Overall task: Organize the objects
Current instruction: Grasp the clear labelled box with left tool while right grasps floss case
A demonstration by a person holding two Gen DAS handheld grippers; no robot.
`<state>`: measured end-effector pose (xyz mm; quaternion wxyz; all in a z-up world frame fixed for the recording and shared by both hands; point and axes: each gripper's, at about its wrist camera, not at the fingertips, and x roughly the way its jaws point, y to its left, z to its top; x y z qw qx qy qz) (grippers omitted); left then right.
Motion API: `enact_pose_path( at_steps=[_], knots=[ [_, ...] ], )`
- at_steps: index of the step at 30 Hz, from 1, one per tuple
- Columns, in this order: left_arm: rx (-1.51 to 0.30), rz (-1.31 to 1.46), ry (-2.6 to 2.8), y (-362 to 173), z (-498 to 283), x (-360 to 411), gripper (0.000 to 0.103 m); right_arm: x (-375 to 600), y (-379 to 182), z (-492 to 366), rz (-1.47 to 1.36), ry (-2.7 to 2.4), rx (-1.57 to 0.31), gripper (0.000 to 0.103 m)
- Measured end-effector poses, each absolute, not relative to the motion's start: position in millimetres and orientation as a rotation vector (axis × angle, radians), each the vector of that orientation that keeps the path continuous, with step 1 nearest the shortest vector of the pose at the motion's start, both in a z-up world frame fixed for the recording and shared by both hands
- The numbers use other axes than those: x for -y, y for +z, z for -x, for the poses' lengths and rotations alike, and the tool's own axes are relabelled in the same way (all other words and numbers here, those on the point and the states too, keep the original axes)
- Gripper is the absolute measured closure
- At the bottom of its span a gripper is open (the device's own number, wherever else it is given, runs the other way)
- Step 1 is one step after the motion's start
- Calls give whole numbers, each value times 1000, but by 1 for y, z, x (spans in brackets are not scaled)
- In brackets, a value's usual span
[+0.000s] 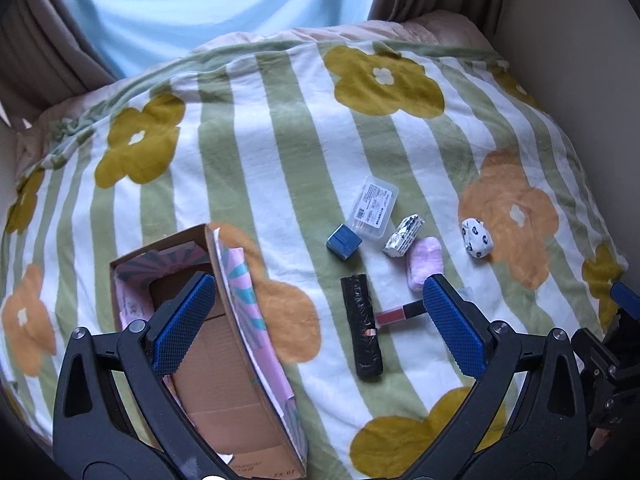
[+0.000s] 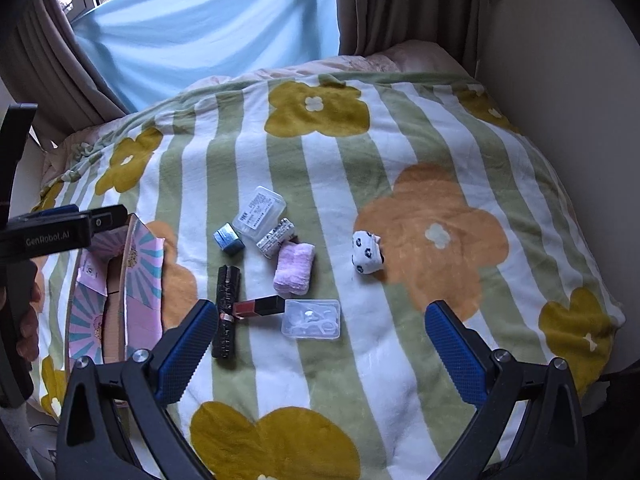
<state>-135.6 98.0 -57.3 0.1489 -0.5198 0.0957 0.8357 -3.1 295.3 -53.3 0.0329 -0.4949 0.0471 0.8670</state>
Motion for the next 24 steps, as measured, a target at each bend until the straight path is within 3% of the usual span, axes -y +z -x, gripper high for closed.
enact_pose_path(
  at_steps=[15,24],
  knots=[
    [-475,1629,2173,-184,246,-185,1,-296,-182,34,1778,2521,-168,0],
    [-566,1679,2064,-241,268,-217,1,-283,-243,56,1906,2432,-198,1]
  ],
)
